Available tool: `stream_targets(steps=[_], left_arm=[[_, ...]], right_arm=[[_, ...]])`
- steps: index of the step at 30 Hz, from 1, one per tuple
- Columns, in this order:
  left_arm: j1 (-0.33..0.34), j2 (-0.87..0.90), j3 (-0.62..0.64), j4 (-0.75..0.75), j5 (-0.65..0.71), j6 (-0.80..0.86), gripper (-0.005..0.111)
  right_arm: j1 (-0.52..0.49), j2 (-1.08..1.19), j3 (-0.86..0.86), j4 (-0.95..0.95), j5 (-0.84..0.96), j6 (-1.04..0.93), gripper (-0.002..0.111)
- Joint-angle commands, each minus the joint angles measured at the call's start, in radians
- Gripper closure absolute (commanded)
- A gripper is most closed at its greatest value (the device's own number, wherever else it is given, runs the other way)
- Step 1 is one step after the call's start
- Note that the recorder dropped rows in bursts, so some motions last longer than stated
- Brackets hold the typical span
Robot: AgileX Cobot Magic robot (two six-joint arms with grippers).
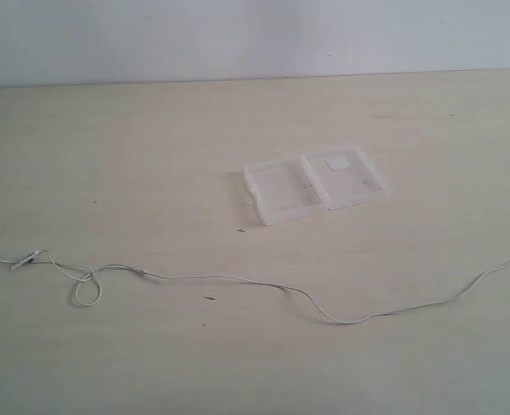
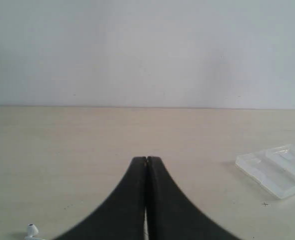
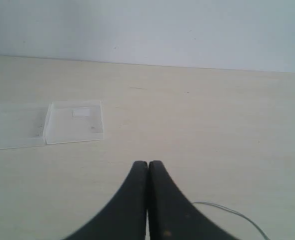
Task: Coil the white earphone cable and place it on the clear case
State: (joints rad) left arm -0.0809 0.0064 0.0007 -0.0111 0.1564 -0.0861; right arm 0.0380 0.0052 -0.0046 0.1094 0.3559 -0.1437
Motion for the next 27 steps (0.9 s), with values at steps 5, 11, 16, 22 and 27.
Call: stream_targets(steps=[5,11,16,22,27], left_arm=[[0.0,-0.006,-0.001,-0.009,-0.012,0.003,0.107],[0.0,-0.006,-0.001,-0.009,-0.02,0.003,0.107],[0.0,-0.006,-0.001,-0.009,-0.027,0.001,0.107],[0.0,-0.006,-0.001,-0.011,-0.023,-0.025,0.107],[0.0,-0.006,-0.001,-0.011,-0.023,-0.026,0.107]], right_arm=[[-0.004,-0.005,0.005,-0.002,-0.007,0.0,0.108],[-0.004,-0.005,0.005,-0.002,-0.007,0.0,0.108],[-0.004,-0.005,0.005,-0.002,-0.007,0.0,0.108],[-0.004,-0.005,0.005,-0.002,-0.007,0.0,0.108],[-0.004,-0.005,0.005,-0.002,-0.007,0.0,0.108]])
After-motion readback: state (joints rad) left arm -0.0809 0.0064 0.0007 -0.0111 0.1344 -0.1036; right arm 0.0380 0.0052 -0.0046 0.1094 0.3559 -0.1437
